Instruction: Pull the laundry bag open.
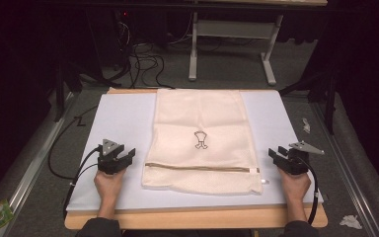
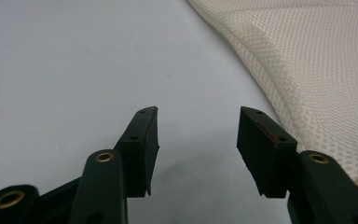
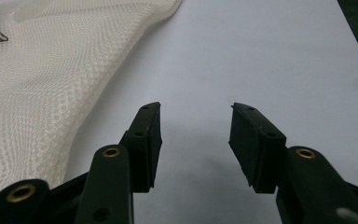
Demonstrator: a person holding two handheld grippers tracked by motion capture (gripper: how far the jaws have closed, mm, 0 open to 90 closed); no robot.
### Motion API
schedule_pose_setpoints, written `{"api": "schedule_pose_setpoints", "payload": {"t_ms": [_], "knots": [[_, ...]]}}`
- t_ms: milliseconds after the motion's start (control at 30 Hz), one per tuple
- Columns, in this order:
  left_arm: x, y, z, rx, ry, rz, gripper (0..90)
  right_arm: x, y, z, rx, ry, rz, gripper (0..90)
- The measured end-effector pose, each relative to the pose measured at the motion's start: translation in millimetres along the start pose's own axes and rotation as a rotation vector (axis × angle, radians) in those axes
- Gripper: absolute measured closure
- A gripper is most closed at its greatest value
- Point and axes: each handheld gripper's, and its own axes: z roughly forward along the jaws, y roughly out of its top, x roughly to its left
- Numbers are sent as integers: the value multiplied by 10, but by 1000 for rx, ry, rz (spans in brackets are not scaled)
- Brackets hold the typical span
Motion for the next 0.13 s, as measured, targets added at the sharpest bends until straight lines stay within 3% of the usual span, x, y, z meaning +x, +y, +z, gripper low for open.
{"api": "schedule_pose_setpoints", "payload": {"t_ms": [133], "knots": [[0,0,0,0,0,0,482,7,1,2,4,-3,3,536]]}}
